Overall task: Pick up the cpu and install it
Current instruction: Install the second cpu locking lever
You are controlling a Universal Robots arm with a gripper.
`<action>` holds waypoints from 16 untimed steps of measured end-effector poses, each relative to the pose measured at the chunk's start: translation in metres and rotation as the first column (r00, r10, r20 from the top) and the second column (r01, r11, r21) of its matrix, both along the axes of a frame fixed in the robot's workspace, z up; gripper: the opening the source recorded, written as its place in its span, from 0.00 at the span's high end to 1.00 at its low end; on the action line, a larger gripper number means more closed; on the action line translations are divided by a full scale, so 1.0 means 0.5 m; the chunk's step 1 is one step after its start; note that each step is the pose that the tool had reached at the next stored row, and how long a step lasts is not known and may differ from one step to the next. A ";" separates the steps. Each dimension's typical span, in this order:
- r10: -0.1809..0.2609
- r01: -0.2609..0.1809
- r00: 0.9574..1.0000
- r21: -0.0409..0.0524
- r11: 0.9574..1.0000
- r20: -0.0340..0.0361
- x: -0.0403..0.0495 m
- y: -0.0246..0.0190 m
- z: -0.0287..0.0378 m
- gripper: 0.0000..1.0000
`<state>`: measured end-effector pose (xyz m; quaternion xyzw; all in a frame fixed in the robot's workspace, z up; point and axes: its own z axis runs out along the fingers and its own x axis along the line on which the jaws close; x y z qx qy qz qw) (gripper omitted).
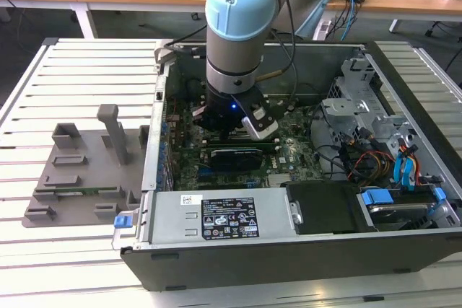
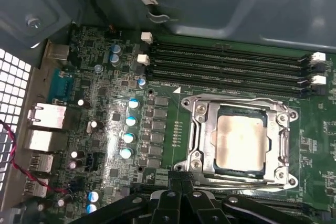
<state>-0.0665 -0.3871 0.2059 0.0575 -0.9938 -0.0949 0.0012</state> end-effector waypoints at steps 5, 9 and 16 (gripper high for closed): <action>0.006 -0.006 1.000 0.005 1.000 0.000 -0.001 0.0107 -0.010 0.89; 0.007 -0.007 1.000 0.007 1.000 0.000 -0.001 0.0151 -0.013 0.89; 0.007 -0.007 1.000 -0.023 1.000 0.000 0.006 0.0173 0.013 0.89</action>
